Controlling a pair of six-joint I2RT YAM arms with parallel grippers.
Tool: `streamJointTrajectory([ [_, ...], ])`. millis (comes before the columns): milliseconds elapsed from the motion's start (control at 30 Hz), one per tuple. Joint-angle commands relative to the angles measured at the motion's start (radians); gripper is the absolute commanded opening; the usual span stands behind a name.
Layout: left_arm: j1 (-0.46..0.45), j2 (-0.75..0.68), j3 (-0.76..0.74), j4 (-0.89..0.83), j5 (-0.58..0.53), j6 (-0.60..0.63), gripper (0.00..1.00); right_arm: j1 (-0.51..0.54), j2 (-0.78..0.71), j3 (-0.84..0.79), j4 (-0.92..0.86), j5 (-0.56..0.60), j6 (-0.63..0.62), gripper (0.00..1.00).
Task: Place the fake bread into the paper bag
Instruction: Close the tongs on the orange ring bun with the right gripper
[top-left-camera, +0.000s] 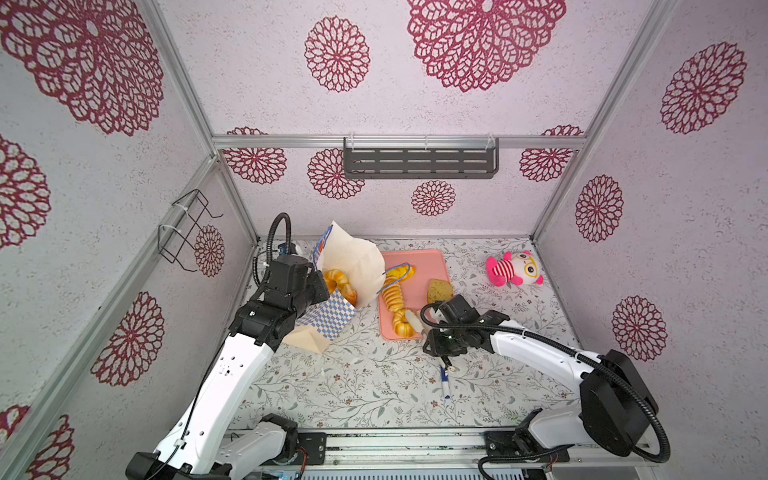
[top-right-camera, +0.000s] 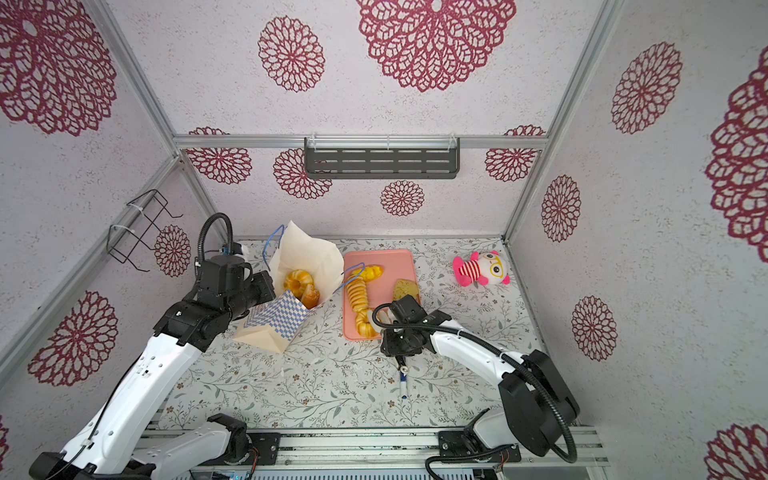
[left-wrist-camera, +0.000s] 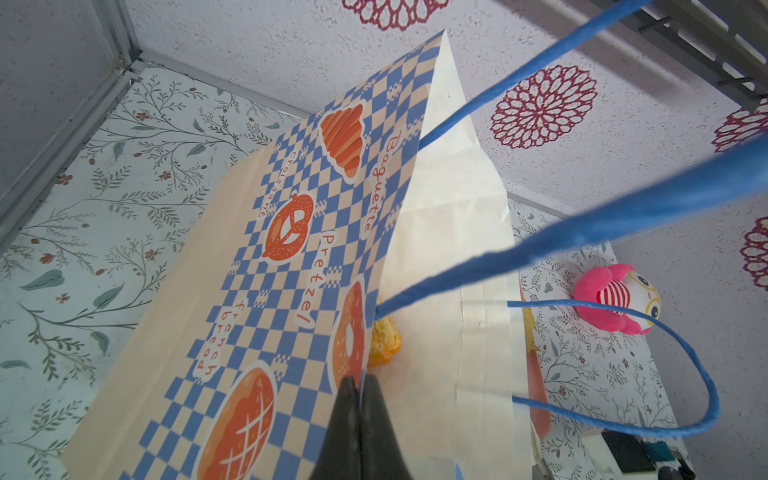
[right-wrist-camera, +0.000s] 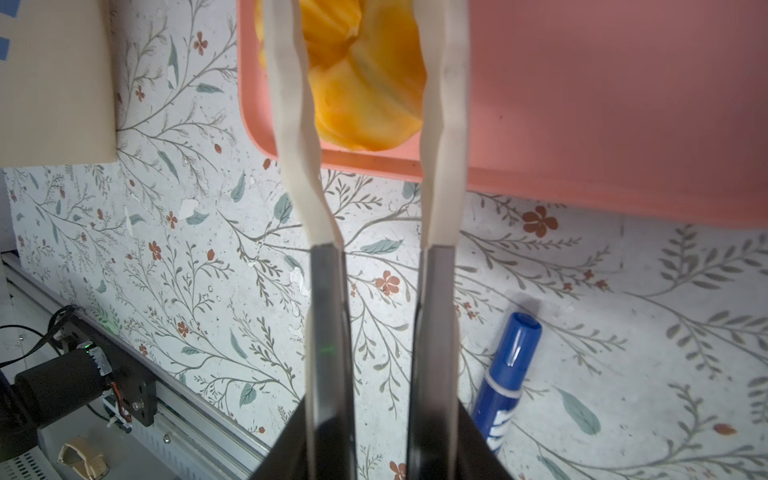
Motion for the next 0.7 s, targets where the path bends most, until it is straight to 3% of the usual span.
streamJointTrajectory([
  [0,0.007,-0.013,-0.014,-0.02,-0.006,0.004,0.0,0.005,-0.009,0.022,0.015,0.015,-0.007,0.38],
  [667,0.008,-0.022,-0.022,-0.013,-0.003,0.003,0.0,-0.006,-0.049,0.108,-0.107,0.066,-0.046,0.5],
])
